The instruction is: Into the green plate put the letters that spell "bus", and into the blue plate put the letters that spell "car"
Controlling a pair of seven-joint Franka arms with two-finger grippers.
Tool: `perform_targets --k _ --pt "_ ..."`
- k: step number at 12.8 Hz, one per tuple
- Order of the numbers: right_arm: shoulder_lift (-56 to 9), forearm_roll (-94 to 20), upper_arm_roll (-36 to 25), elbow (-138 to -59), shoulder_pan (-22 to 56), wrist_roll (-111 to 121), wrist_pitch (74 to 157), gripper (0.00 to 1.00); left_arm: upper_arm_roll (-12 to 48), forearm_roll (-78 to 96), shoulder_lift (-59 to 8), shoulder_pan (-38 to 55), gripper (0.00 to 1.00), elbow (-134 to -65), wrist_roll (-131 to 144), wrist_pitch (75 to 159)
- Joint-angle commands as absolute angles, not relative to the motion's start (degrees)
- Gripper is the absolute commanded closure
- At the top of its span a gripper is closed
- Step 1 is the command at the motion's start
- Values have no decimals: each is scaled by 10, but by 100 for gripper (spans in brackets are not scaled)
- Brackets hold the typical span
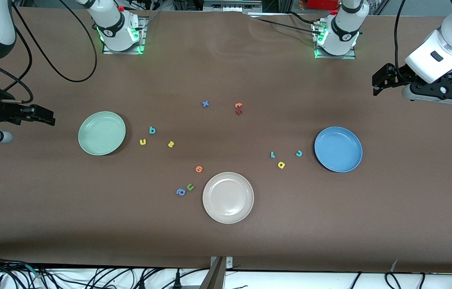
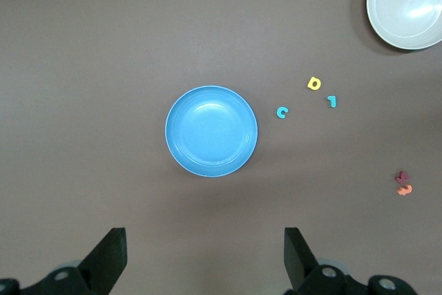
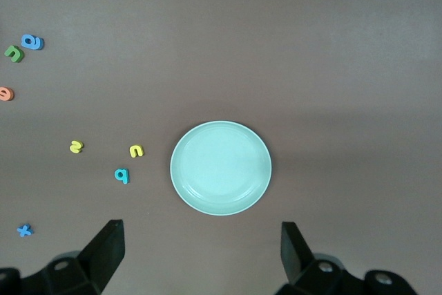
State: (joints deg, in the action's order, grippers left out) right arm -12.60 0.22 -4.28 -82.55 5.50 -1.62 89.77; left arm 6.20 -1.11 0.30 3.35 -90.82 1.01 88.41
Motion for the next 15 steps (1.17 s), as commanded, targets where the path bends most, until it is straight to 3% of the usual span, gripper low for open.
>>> perform_targets --k 1,15 --pt "-116 -4 -42 -834 57 -22 903 0 65 -33 1 36 0 -898 6 873" --pt "-116 1 -42 -840 60 -21 893 0 65 -33 1 36 0 -898 6 873"
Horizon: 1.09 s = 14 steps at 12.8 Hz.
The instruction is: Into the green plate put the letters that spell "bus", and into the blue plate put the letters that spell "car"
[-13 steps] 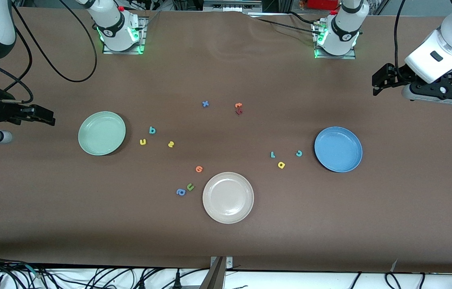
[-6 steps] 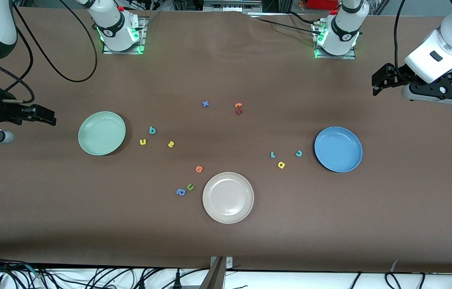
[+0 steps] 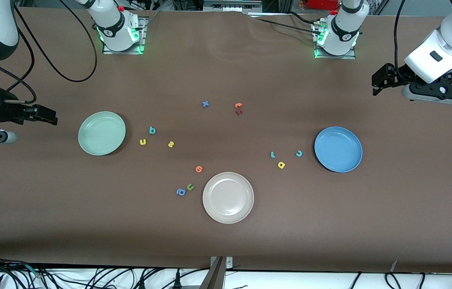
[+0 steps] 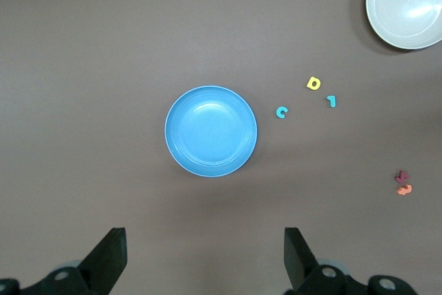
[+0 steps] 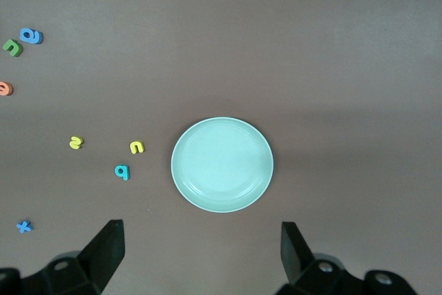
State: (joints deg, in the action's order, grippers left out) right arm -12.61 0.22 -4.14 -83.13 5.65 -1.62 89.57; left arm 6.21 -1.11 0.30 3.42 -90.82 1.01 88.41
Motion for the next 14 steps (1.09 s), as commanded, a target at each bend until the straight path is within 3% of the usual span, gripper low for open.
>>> perform_targets --k 1,14 --pt "-116 1 -42 -839 60 -21 893 0 65 -33 1 36 0 -898 6 873" --pt "-119 1 -41 -841 60 -29 886 0 64 -32 1 35 0 -898 4 873"
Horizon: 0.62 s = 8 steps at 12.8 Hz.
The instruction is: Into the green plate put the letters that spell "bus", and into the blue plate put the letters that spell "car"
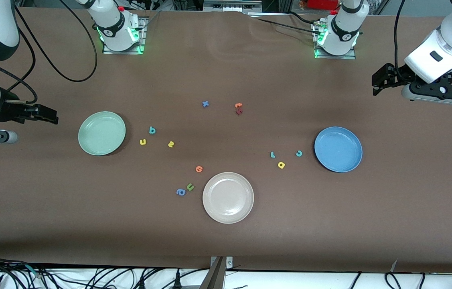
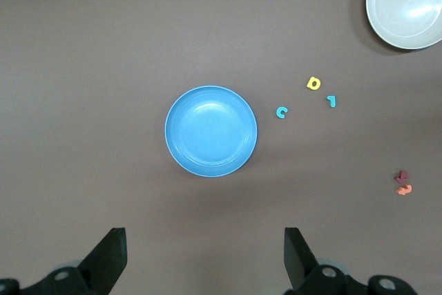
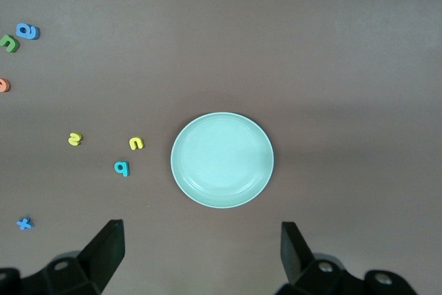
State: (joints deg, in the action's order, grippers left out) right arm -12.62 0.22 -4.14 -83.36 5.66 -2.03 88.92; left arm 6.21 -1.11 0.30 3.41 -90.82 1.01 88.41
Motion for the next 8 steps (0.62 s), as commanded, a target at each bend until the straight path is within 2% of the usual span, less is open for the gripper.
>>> perform_targets --k 1,8 --pt "-120 1 -40 -841 61 -29 886 1 64 -32 2 36 0 -898 6 873" --pt "-119 -4 -33 -846 68 -45 877 1 66 -33 -4 36 0 -898 6 864"
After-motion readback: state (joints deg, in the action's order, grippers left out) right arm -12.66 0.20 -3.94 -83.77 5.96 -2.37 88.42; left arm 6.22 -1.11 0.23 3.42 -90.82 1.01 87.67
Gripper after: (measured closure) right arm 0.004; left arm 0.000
